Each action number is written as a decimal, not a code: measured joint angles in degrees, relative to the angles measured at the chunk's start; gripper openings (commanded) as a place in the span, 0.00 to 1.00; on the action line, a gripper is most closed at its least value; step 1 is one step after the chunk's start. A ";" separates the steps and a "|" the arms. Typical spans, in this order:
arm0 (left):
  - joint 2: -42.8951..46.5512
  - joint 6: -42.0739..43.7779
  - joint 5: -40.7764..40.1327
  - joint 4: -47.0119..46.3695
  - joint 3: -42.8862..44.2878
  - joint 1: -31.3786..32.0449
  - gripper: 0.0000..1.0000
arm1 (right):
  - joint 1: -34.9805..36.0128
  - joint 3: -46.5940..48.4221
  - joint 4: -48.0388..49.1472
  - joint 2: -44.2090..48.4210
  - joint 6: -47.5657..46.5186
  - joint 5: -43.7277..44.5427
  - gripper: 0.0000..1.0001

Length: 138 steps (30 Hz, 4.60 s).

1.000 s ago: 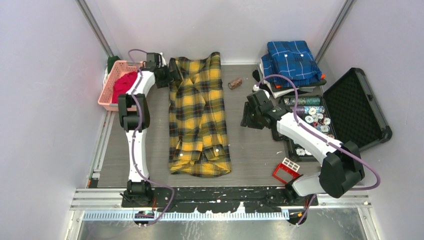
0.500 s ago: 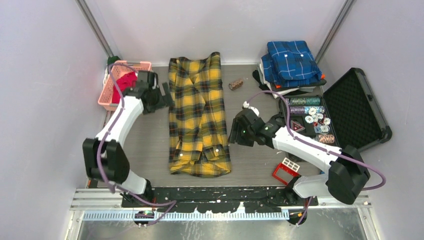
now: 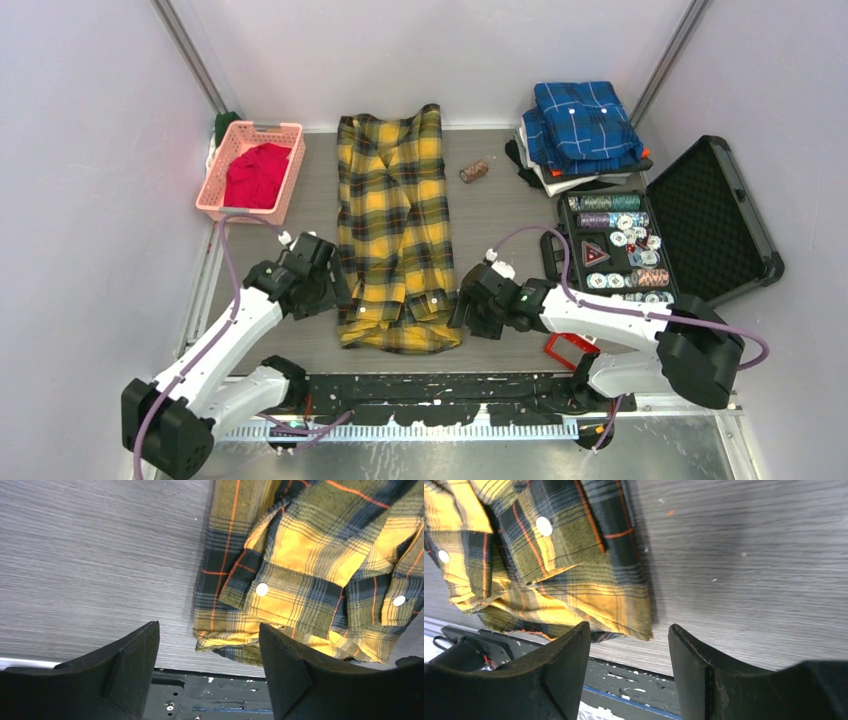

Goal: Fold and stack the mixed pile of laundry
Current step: Fold the shirt at the center of the board.

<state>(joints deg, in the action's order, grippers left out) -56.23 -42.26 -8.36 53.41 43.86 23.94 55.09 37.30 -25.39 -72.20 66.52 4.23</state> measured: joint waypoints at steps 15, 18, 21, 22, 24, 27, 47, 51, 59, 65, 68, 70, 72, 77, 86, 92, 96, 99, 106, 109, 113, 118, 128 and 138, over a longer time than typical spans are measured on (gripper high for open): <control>7.06 -16.17 -7.02 2.80 -8.55 14.29 0.67 | 7.41 -2.80 8.33 -5.75 8.66 3.15 0.36; 7.50 -17.68 -6.86 2.58 -10.40 14.60 0.66 | 7.61 -3.13 9.62 -6.27 9.27 3.50 0.27; 7.50 -18.71 -6.58 2.43 -12.28 14.80 0.65 | 7.85 -3.37 10.32 -6.60 9.70 4.13 0.19; 7.50 -18.86 -6.54 2.36 -12.74 14.86 0.64 | 7.87 -3.48 10.40 -6.64 9.75 4.28 0.15; 7.63 -19.06 -6.49 1.66 -13.55 15.04 0.61 | 7.87 -3.58 10.45 -6.69 9.75 4.52 0.09; 8.57 -19.41 -6.16 -1.09 -15.47 15.08 0.60 | 7.87 -3.80 10.60 -6.69 9.70 4.68 0.03; 12.41 -20.33 -0.26 -15.65 -23.23 15.37 0.00 | 7.98 -3.96 7.19 -4.70 8.28 6.62 0.01; 14.56 -20.83 3.19 -14.69 -23.23 16.31 0.00 | 8.07 -3.85 2.78 -1.90 8.02 6.51 0.01; 20.79 -22.95 6.25 -6.91 -19.12 19.61 0.00 | 10.34 -1.53 -6.75 5.42 8.35 6.78 0.01; 20.39 -21.86 4.04 -2.86 -8.57 19.61 0.00 | 10.43 11.08 -15.47 6.29 5.97 12.37 0.01; 19.26 -20.90 1.44 -1.40 -5.18 19.61 0.00 | 10.38 18.56 -19.17 5.22 3.80 16.68 0.01; 18.25 -20.06 -0.74 -0.72 -3.23 19.61 0.00 | 10.10 22.67 -21.11 3.48 2.36 19.23 0.01; 16.87 -19.15 -2.69 -0.24 -1.51 19.61 0.00 | 9.68 26.80 -23.28 0.94 0.63 21.94 0.01; 10.58 -16.98 -5.68 -0.52 3.15 19.47 0.00 | 7.23 32.59 -25.27 -4.07 -3.43 24.94 0.01; 0.76 -10.64 -5.55 -4.39 9.97 11.85 0.00 | -2.82 38.71 -25.09 -10.05 -10.60 24.24 0.01; -8.35 -4.81 -0.76 -8.68 15.91 2.36 0.00 | -8.13 45.75 -23.69 -15.93 -15.39 22.40 0.01; -16.87 -1.29 3.13 -11.58 20.94 -3.19 0.00 | -12.17 50.77 -22.51 -21.81 -17.92 19.98 0.01; -23.02 0.81 5.03 -13.35 24.24 -5.66 0.00 | -14.69 54.82 -21.68 -27.26 -19.65 18.67 0.01; -36.06 3.98 6.82 -15.50 31.61 -8.70 0.00 | -17.49 64.70 -20.96 -40.70 -23.41 18.43 0.01; -40.52 4.85 7.04 -16.20 33.68 -9.68 0.00 | -18.14 67.63 -20.87 -44.44 -24.48 18.40 0.01; -45.42 5.55 7.13 -16.63 36.33 -10.73 0.00 | -18.99 70.05 -20.06 -47.25 -25.59 18.32 0.01; -49.88 6.34 8.96 -17.79 39.43 -12.39 0.00 | -20.13 70.31 -16.28 -48.43 -26.58 18.12 0.01; -58.97 7.34 9.92 -20.55 46.03 -13.94 0.10 | -22.25 73.42 -10.38 -55.32 -28.41 17.55 0.01; -60.37 10.16 9.22 -19.87 48.15 -14.69 0.93 | -23.58 74.73 -9.38 -59.74 -28.85 16.00 0.01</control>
<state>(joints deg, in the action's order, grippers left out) -116.60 -32.10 0.86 33.54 92.01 9.26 31.51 112.03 -34.76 -131.94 37.67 20.23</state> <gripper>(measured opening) 0.898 0.055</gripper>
